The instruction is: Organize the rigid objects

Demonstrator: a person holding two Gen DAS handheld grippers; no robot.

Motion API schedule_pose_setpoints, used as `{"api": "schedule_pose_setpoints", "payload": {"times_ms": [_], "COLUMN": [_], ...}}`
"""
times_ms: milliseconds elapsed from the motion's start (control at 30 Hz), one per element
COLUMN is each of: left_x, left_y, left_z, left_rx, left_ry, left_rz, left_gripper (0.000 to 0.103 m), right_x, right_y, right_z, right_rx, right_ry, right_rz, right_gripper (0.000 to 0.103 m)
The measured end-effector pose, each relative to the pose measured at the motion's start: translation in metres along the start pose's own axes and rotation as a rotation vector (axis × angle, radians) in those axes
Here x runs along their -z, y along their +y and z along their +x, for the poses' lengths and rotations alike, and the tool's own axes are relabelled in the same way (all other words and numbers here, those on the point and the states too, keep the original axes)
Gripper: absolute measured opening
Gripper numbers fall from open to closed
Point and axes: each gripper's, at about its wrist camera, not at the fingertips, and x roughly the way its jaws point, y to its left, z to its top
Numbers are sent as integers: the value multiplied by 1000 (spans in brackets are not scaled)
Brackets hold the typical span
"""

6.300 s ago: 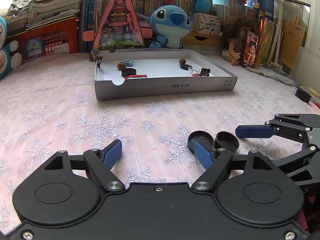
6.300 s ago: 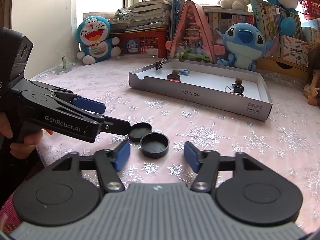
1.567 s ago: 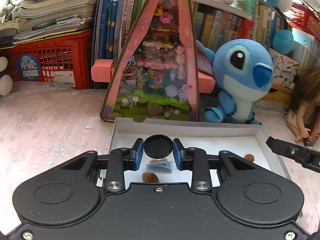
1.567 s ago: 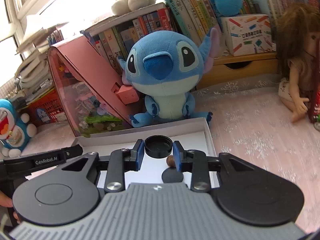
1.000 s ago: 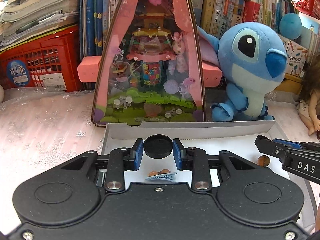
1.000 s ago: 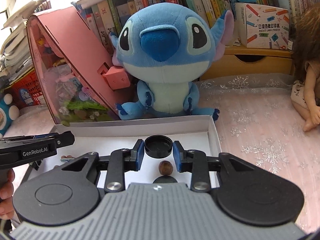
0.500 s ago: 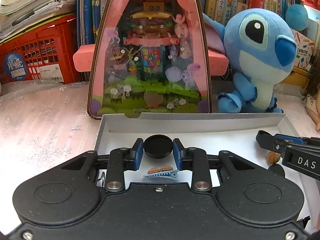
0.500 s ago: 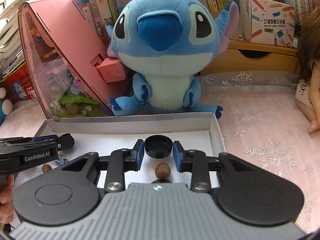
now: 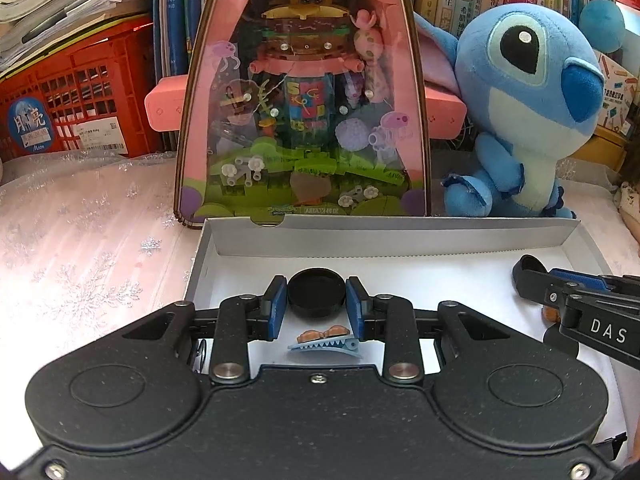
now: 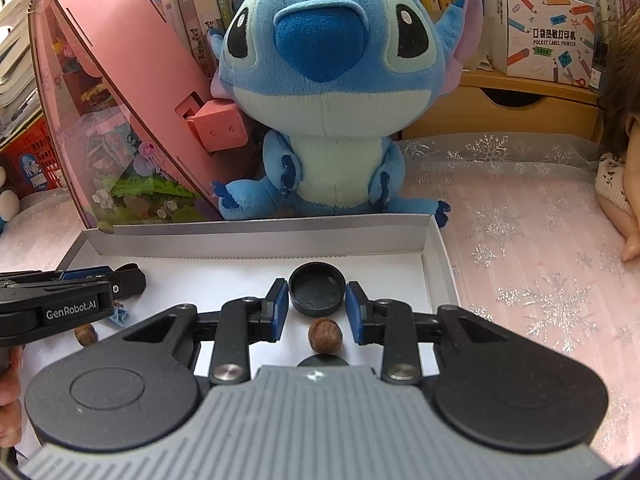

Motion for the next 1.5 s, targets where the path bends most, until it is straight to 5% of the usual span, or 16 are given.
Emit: {"api": "schedule_pose_setpoints", "payload": {"times_ms": [200,267,467,867,1500], "left_x": [1,1,1,2,26], "left_y": [-2,-3,-8,-19,-17], "left_z": [0,-1,-13,-58,-118], "left_rx": [-4,-9,-8,-15,-6], "left_ry": [0,5,11,-62,-126], "left_rz": [3,1,29,65,91], "left_gripper": [31,40,44,64,74], "right_x": [1,2,0,1,24], "right_y": [0,0,1,9,13], "right_z": [0,-1,-16,-60,-114], "right_rx": [0,3,-7,6,9], "right_ry": [-2,-10,-38,-106,-171], "right_rz": [6,18,21,-11,-29], "right_gripper": [40,55,64,74,83]}}
